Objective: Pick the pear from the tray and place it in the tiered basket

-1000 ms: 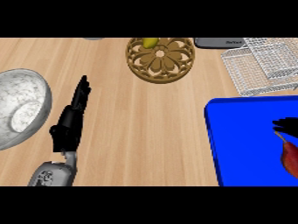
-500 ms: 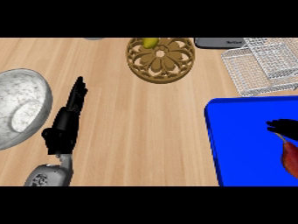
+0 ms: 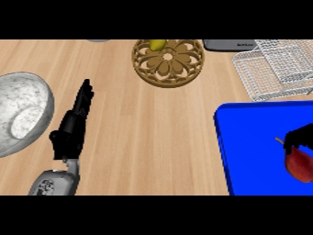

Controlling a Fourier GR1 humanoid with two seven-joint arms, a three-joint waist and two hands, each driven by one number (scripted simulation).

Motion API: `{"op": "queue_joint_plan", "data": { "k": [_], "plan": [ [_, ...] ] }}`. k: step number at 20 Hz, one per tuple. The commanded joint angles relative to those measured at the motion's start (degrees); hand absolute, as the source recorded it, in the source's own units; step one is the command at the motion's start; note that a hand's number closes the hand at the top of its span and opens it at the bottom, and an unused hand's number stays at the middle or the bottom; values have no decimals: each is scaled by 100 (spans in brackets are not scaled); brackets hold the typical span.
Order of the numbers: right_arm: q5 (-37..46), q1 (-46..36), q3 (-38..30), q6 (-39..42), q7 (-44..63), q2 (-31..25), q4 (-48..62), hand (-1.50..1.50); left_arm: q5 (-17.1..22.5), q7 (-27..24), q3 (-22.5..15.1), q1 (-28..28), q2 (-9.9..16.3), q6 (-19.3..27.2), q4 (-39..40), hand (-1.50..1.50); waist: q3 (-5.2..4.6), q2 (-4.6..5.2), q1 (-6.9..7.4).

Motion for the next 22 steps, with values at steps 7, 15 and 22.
{"op": "queue_joint_plan", "data": {
  "k": [7,15,22],
  "plan": [
    [1619,-299,488,525,4542,1271,-812,150,31,82,69,-89,32,-47,61,0,10,-13,-18],
    [1809,-494,166,1319,6073,1721,-2371,150,-16,90,17,11,35,-108,-99,0,25,-11,-30],
    [1232,-617,-762,2156,6499,1405,-4387,150,-70,142,97,-116,-70,46,39,0,21,-30,-114]
  ]
}}
